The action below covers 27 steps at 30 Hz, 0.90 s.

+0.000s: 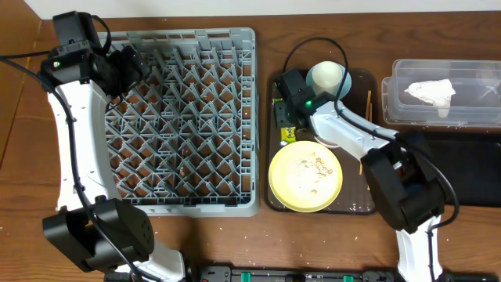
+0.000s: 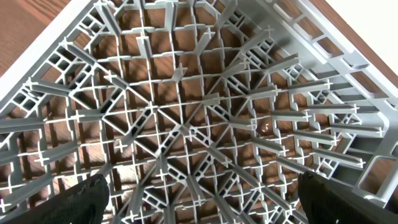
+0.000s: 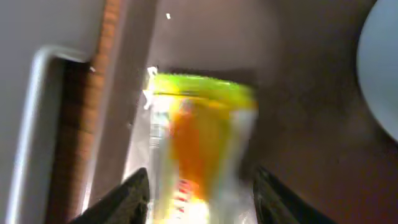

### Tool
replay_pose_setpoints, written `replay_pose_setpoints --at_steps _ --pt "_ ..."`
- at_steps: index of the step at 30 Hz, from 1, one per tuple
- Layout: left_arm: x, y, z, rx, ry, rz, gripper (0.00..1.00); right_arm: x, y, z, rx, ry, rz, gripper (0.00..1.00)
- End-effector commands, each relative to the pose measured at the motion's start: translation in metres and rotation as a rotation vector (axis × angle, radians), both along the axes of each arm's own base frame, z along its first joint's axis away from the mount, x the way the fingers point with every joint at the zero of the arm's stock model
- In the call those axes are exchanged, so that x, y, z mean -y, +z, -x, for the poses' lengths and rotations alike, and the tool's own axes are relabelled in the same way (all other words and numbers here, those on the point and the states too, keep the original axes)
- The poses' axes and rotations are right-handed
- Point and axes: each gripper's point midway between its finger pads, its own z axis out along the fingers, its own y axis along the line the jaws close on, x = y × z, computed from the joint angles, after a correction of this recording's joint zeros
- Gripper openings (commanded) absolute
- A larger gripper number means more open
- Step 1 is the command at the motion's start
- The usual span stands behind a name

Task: Sort waste into correct bins and load items into the dishwasher
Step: 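Grasp the yellow snack wrapper on the tray with the right gripper, then carry the wrapper right and drop it into the clear bin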

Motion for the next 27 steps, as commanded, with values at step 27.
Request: replay_pose_setpoints --at_steps 27 --pt "-0.001 0.008 0.004 0.016 0.011 -0.010 0.98 0.067 0.227 -0.040 0.346 -0.212 -0.235 0.01"
